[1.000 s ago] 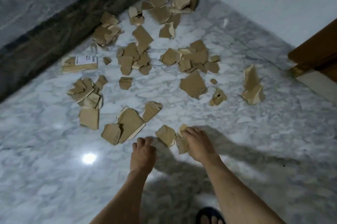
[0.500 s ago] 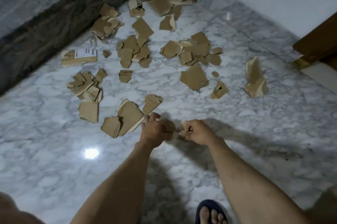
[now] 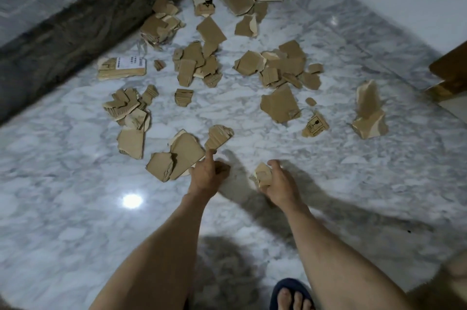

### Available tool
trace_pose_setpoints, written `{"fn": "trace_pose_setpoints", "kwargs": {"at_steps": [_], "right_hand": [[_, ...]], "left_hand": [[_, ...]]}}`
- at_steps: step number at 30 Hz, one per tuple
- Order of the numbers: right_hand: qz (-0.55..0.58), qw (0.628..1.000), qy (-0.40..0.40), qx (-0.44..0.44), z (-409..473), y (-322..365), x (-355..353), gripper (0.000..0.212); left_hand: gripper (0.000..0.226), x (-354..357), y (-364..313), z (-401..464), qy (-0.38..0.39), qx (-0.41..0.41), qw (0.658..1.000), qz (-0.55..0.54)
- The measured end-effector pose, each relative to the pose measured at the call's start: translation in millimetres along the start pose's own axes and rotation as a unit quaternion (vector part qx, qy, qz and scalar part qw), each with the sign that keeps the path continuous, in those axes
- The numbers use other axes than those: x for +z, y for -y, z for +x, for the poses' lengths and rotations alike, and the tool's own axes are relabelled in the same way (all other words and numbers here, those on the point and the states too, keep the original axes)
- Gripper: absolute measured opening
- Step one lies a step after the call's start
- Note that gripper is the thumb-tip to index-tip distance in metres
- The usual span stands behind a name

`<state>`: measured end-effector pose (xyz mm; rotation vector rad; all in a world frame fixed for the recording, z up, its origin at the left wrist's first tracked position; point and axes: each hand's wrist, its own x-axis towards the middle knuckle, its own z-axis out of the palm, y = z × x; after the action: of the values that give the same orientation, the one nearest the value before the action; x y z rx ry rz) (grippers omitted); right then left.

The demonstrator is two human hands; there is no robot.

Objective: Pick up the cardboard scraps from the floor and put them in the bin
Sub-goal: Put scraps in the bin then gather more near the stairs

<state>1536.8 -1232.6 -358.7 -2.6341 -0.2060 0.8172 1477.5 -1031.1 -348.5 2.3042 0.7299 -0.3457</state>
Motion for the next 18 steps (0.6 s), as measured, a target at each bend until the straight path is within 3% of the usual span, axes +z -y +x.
{"fn": "trace_pose_setpoints", "kwargs": {"at_steps": [2,4,7,9,12,14,18], "right_hand": [[-0.08,0.996,-0.036,-0.012,1,-2,-2,0.058],[-0.109,0.993,-0.05,0.004,1,1,-4,0.061],[0.06,0.997,-0.019,0.038,0,18,-4,0.056],[0.167,0.985,0.015,0.035,3,36,-3,0.05],[0.246,0.969,0.007,0.02,21,73,-3,0.054],[0.255,0.967,0.012,0.001,39,101,-2,0.067],[0.133,0.988,0.07,-0.034,72,142,5,0.105]], "left_hand": [[0.033,-18,10,11,-0.032,-0.031,0.999,0.008],[0.041,-35,17,21,-0.051,-0.083,0.994,0.041],[0.06,-48,30,28,-0.038,-0.192,0.973,0.125],[0.062,-49,41,29,-0.013,-0.233,0.966,0.109],[0.046,-44,53,25,0.002,-0.216,0.973,0.081],[0.04,-42,59,22,-0.011,-0.179,0.978,0.11],[0.041,-47,65,17,-0.009,-0.13,0.982,0.14]]}}
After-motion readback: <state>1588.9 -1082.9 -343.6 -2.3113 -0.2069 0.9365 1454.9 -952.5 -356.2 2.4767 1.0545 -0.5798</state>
